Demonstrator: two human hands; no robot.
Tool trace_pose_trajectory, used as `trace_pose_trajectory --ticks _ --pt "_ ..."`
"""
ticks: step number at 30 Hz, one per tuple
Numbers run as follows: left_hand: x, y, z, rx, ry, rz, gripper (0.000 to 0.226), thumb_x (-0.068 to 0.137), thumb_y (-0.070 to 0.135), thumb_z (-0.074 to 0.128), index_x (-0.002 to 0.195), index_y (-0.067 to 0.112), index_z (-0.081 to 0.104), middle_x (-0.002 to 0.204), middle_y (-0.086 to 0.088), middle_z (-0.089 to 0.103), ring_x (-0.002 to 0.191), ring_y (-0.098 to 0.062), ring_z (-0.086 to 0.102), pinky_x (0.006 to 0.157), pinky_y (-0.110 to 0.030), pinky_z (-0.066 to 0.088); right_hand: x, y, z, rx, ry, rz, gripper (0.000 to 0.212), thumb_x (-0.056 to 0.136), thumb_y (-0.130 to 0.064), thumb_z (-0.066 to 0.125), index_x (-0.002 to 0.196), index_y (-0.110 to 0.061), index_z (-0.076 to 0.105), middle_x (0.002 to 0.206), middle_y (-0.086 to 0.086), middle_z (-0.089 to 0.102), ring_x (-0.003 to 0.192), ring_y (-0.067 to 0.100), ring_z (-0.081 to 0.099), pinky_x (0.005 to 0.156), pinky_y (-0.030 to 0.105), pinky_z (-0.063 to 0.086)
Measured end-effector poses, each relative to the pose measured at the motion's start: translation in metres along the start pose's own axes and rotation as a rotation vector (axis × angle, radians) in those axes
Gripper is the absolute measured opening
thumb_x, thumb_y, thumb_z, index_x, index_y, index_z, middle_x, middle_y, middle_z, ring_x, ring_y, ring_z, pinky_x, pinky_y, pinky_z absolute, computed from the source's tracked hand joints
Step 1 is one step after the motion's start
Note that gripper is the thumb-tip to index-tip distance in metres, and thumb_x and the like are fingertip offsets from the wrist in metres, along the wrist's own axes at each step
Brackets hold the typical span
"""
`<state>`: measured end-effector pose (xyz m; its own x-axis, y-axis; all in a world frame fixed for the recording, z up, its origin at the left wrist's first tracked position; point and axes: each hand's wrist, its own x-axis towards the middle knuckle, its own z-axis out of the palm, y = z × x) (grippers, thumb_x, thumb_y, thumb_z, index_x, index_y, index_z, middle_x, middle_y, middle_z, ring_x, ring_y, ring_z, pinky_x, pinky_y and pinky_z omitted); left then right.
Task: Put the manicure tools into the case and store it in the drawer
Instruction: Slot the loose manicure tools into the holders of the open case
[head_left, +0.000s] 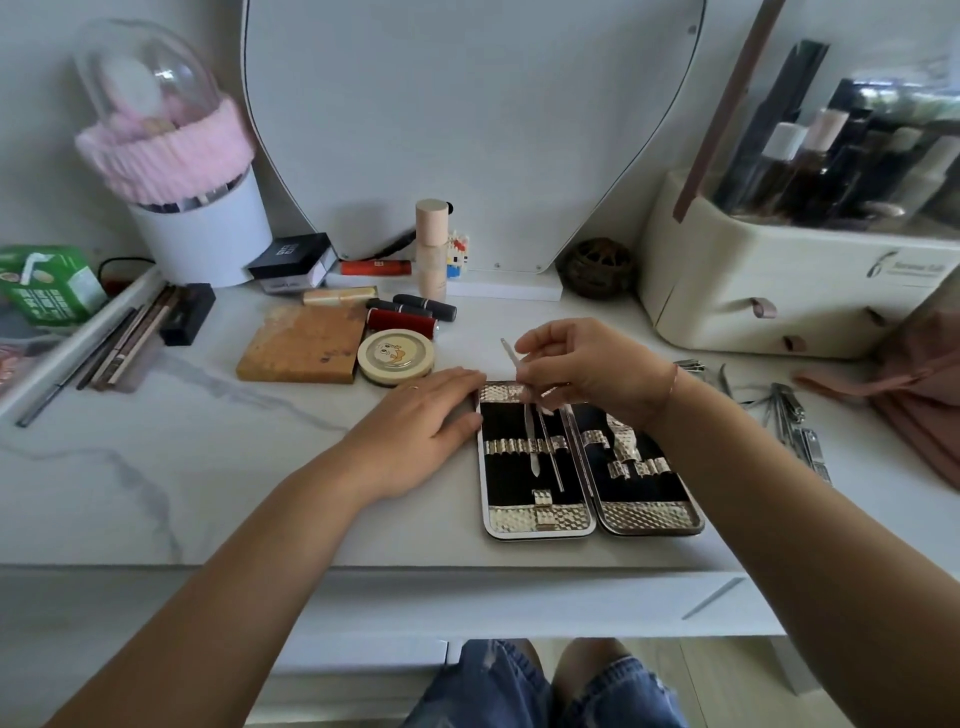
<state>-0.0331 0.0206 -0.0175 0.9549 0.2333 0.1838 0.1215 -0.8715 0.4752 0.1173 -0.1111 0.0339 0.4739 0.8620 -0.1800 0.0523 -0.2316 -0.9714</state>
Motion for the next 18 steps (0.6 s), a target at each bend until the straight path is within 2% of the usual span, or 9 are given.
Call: trace_pose_trajectory --ticks 2,5,8,11,14,18 --pt "-0.0001 -0.0008 0.0003 -0.001 -0.003 0.001 0.048 0.096 0.033 0.042 0.141 0.022 0.034 0.148 0.0 0.034 0.137 -0.011 0.026 0.104 -0.016 0.016 -0.0007 0.0021 -0.0024 -0.006 0.017 -0.019 0.016 0.079 0.005 0.064 0.085 -0.01 0.062 0.072 0.009 0.066 0.058 0.012 0.06 0.049 0.016 0.046" --pt "-0.0006 -0.0013 0.0004 -0.009 0.002 0.008 0.047 0.096 0.033 0.042 0.141 0.022 0.034 0.148 0.0 0.034 0.137 -0.013 0.028 0.105 -0.018 0.017 -0.0014 0.0045 -0.0054 0.009 0.056 -0.058 0.015 0.079 0.003 0.065 0.083 -0.011 0.066 0.07 0.004 0.065 0.053 0.005 0.051 0.047 0.013 0.039" --pt "-0.0007 -0.0007 0.0008 -0.005 0.004 0.011 0.047 0.096 0.032 0.042 0.141 0.022 0.033 0.148 0.001 0.034 0.137 -0.012 0.027 0.102 -0.014 0.015 -0.0014 0.0064 -0.0069 0.054 0.108 -0.083 0.015 0.078 0.002 0.067 0.083 -0.011 0.063 0.061 -0.001 0.067 0.045 0.003 0.048 0.042 0.012 0.036" --pt "-0.0002 -0.0023 0.0015 0.004 -0.001 0.002 0.048 0.096 0.034 0.041 0.142 0.022 0.033 0.149 0.001 0.033 0.138 -0.011 0.025 0.104 -0.014 0.013 0.0003 0.008 -0.0066 -0.066 0.144 -0.098 0.021 0.073 0.002 0.073 0.079 -0.012 0.058 0.059 -0.001 0.063 0.046 0.005 0.051 0.043 0.014 0.038" --pt "0.0002 -0.0028 0.0018 0.006 -0.009 -0.001 0.048 0.096 0.035 0.04 0.142 0.022 0.033 0.149 0.001 0.032 0.138 -0.011 0.024 0.105 -0.016 0.014 0.0042 0.0068 -0.0026 -0.267 0.073 -0.08 0.024 0.075 0.006 0.069 0.078 -0.014 0.057 0.069 0.002 0.06 0.056 0.007 0.053 0.046 0.012 0.04" --pt "0.0008 -0.0049 0.0028 -0.007 -0.005 -0.004 0.047 0.096 0.036 0.038 0.141 0.021 0.035 0.148 0.0 0.035 0.137 -0.012 0.026 0.109 -0.023 0.017 0.0078 0.0003 0.0023 -0.37 -0.102 -0.001 0.025 0.083 0.011 0.054 0.085 -0.014 0.054 0.073 0.002 0.059 0.05 -0.002 0.051 0.048 0.012 0.039"
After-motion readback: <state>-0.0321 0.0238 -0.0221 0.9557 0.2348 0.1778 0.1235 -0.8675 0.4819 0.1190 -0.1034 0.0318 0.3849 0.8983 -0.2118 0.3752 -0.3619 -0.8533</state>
